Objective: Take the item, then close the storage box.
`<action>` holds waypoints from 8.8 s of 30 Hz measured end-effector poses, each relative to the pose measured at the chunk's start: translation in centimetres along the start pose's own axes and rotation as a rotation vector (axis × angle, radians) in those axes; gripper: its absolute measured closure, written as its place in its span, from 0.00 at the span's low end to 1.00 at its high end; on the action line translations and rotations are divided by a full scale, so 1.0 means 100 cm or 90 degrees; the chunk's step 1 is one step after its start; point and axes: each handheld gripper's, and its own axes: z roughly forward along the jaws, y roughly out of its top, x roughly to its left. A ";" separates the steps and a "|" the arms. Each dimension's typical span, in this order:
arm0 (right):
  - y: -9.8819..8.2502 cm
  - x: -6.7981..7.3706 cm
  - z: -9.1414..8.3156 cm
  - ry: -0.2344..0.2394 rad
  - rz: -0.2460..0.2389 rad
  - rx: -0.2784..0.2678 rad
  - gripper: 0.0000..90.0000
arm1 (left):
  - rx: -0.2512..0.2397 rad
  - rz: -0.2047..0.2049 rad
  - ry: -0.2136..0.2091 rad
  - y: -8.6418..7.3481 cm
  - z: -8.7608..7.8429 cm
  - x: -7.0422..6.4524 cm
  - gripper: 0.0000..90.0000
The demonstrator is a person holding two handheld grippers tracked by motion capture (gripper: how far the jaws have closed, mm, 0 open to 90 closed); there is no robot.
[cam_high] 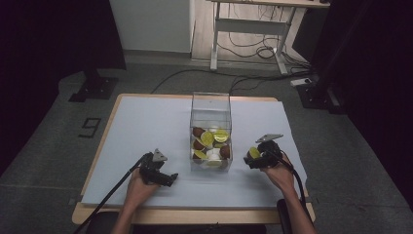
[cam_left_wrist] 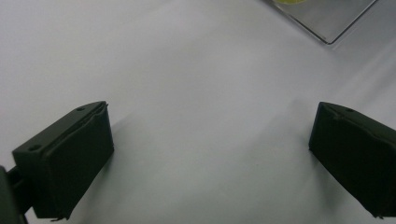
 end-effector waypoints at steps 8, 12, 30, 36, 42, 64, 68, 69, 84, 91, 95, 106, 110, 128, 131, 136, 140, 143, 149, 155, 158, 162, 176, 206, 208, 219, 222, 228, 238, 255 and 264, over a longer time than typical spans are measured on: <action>-0.013 0.003 -0.004 -0.013 0.014 0.005 0.00 | 0.000 0.000 0.000 0.000 0.000 0.000 0.00; -0.019 0.004 -0.002 -0.012 0.013 0.013 0.00 | 0.000 0.000 0.000 0.000 0.000 0.000 0.00; -0.042 0.002 0.018 0.011 0.018 0.071 0.00 | -0.001 -0.001 0.000 0.000 0.000 0.000 0.00; -0.044 0.002 0.018 0.011 0.020 0.062 0.00 | -0.001 -0.001 0.000 0.000 0.000 0.000 0.00; -0.042 0.002 0.018 0.011 0.018 0.068 0.00 | -0.001 -0.001 0.000 0.000 0.000 0.000 0.00; -0.038 0.004 0.012 0.011 0.016 0.068 0.00 | 0.012 0.017 -0.007 0.003 -0.003 -0.005 0.01; -0.037 0.004 0.006 0.003 0.012 0.058 0.00 | 0.009 0.028 -0.009 0.006 -0.006 -0.009 0.01; -0.036 0.005 0.004 0.004 0.012 0.051 0.01 | 0.001 0.031 -0.012 0.008 -0.008 -0.011 0.01; -0.028 0.010 -0.014 0.010 -0.004 -0.008 0.06 | -0.067 0.042 -0.043 0.017 -0.023 -0.019 0.11; -0.024 0.012 -0.021 0.025 -0.005 -0.038 0.10 | -0.085 0.052 -0.060 0.026 -0.026 -0.023 0.14; -0.022 0.015 -0.023 0.027 -0.009 -0.046 0.13 | -0.089 0.053 -0.068 0.029 -0.026 -0.025 0.15; -0.016 0.023 -0.027 0.036 -0.018 -0.071 0.15 | -0.102 0.062 -0.078 0.039 -0.025 -0.030 0.17; -0.014 0.025 -0.028 0.040 -0.023 -0.077 0.15 | -0.102 0.069 -0.077 0.043 -0.026 -0.031 0.17; 0.000 0.039 -0.027 0.070 -0.041 -0.095 0.19 | -0.122 0.083 -0.080 0.058 -0.022 -0.037 0.25; 0.003 0.042 -0.026 0.080 -0.042 -0.098 0.22 | -0.124 0.083 -0.077 0.059 -0.020 -0.038 0.27; 0.007 0.045 -0.026 0.093 -0.047 -0.104 0.29 | -0.126 0.087 -0.075 0.061 -0.018 -0.039 0.31; 0.010 0.048 -0.025 0.105 -0.057 -0.105 0.35 | -0.128 0.089 -0.071 0.062 -0.017 -0.040 0.33; 0.012 0.052 -0.022 0.118 -0.068 -0.098 0.43 | -0.130 0.091 -0.077 0.062 -0.016 -0.040 0.37; 0.015 0.058 -0.021 0.132 -0.085 -0.094 0.54 | -0.133 0.099 -0.086 0.062 -0.015 -0.041 0.42; 0.020 0.066 -0.018 0.137 -0.109 -0.085 0.64 | -0.138 0.113 -0.092 0.062 -0.016 -0.042 0.52; 0.022 0.067 -0.017 0.123 -0.111 -0.083 0.65 | -0.142 0.115 -0.086 0.062 -0.017 -0.042 0.56; 0.024 0.064 -0.016 0.108 -0.103 -0.084 0.68 | -0.155 0.109 -0.082 0.063 -0.017 -0.041 0.62; 0.027 0.062 -0.022 0.094 -0.093 -0.093 0.74 | -0.167 0.094 -0.049 0.064 -0.014 -0.038 0.67; 0.036 0.087 -0.014 0.182 -0.111 -0.085 0.81 | -0.185 0.068 -0.040 0.065 -0.009 -0.038 0.64; 0.038 0.088 -0.013 0.178 -0.112 -0.086 0.82 | -0.184 0.069 -0.039 0.065 -0.009 -0.038 0.64; 0.045 0.092 -0.007 0.157 -0.120 -0.100 0.87 | -0.182 0.067 -0.035 0.066 -0.010 -0.037 0.65; 0.046 0.092 -0.006 0.158 -0.120 -0.103 0.87 | -0.181 0.066 -0.034 0.066 -0.011 -0.037 0.64; 0.048 0.093 -0.004 0.149 -0.125 -0.105 0.88 | -0.170 0.066 -0.041 0.065 -0.010 -0.037 0.61; 0.054 0.090 0.000 0.112 -0.123 -0.106 0.88 | -0.137 0.064 -0.064 0.063 -0.004 -0.036 0.50; 0.061 0.085 0.006 0.100 -0.118 -0.106 0.88 | -0.074 0.078 -0.100 0.054 0.012 -0.042 0.19; 0.064 0.082 0.009 0.105 -0.113 -0.107 0.88 | -0.041 0.081 -0.109 0.046 0.020 -0.043 0.12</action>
